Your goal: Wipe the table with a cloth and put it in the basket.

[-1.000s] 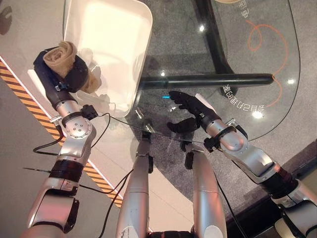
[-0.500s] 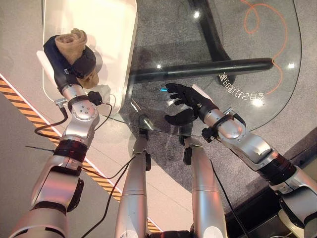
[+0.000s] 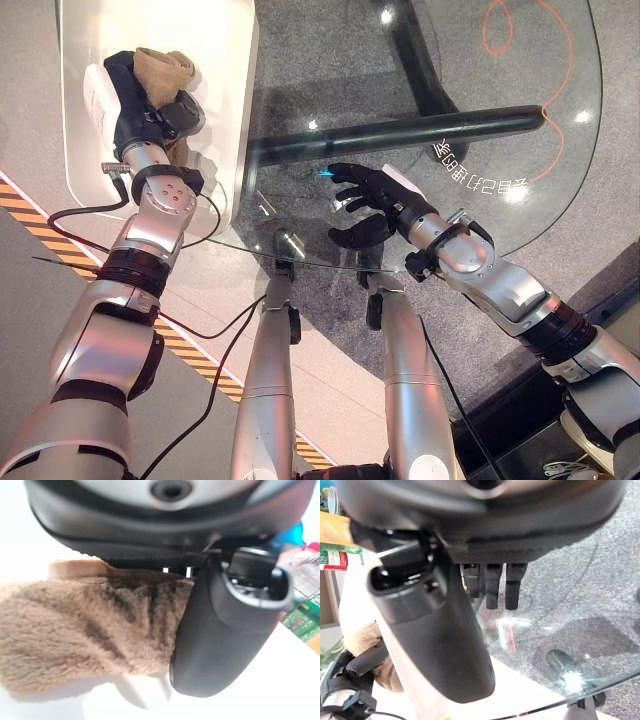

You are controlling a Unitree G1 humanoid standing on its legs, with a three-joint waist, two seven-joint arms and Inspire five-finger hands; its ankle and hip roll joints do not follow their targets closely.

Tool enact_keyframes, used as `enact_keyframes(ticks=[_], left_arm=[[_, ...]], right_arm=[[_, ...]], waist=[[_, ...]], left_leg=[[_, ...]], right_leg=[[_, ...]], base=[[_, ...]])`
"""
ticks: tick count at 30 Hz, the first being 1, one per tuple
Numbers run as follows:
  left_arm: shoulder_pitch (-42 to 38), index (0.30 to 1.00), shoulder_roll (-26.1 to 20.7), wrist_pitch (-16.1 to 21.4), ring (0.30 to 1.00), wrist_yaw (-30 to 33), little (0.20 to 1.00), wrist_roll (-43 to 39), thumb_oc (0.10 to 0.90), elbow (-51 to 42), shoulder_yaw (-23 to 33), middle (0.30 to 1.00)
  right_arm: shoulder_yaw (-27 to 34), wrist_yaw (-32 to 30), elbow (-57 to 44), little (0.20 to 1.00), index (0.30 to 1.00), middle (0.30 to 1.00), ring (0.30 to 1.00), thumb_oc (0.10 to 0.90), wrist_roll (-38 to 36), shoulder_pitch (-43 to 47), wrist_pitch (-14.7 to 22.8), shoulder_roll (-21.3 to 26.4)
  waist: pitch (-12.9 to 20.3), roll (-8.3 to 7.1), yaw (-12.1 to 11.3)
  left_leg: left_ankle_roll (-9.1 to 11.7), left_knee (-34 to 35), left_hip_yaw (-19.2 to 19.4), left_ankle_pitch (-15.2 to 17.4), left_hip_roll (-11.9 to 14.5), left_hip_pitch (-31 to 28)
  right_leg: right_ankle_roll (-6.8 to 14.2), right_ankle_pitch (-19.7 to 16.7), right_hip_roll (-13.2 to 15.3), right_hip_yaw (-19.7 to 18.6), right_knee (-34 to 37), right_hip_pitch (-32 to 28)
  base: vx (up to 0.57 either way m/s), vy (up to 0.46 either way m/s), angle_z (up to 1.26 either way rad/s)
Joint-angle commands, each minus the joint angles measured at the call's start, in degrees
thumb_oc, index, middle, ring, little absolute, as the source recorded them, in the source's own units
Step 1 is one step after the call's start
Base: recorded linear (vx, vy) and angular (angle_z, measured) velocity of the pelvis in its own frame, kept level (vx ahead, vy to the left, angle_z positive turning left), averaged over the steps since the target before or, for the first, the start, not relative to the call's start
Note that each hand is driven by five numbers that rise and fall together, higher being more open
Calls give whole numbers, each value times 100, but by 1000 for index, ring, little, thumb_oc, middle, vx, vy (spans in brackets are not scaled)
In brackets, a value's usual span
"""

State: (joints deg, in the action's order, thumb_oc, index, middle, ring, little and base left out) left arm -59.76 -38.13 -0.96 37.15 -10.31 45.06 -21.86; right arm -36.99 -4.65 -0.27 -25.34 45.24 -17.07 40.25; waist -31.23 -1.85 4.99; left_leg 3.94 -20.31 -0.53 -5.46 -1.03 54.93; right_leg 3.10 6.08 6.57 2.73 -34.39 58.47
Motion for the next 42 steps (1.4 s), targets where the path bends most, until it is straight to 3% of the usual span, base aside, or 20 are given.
enact_keyframes(ticks=[1, 16, 27, 38, 42], left_arm=[[180, 900, -89, 0, 900, -66, 900, 106, 800, 226, 132, 900], [336, 900, -53, 113, 900, -181, 900, -135, 800, 146, 330, 900], [730, 900, -321, 676, 900, 243, 900, -258, 800, -385, 719, 900], [1600, 900, -315, 1238, 900, 322, 900, -412, 800, -1260, 1499, 900], [1923, 900, -390, 1260, 900, 367, 900, -501, 800, -1631, 1790, 900]], right_arm=[[122, 36, -243, 900, 900, 900, 900, 800, 6, -236, 268, -112], [324, 70, -501, 900, 900, 900, 900, 800, 238, -454, 188, -232], [540, -18, -815, 900, 900, 900, 900, 800, 372, -864, 136, -269], [808, -192, -1080, 900, 900, 900, 900, 800, 586, -1475, 108, -483], [950, -213, -1134, 900, 900, 900, 900, 800, 592, -1763, 205, -465]], waist=[[143, -21, 20], [143, -30, 22], [143, -39, -82], [143, 11, -249], [143, 33, -304]], left_leg=[[-118, -685, 789, 744, -185, 87], [-151, -603, 766, 755, -208, -163], [-172, -516, 696, 836, -217, -679], [-198, -103, 509, 784, -261, -1587], [-187, 90, 430, 690, -253, -1906]], right_leg=[[246, -796, -379, -2, 1094, -46], [240, -789, -376, 24, 1150, -270], [213, -649, -350, 140, 1170, -817], [151, -430, -401, 272, 1294, -1753], [129, -384, -426, 309, 1364, -2082]], base=[[0, 0, 0], [-1, -2, 0], [-27, -53, 0], [-58, -93, 0], [-65, -97, 5]])
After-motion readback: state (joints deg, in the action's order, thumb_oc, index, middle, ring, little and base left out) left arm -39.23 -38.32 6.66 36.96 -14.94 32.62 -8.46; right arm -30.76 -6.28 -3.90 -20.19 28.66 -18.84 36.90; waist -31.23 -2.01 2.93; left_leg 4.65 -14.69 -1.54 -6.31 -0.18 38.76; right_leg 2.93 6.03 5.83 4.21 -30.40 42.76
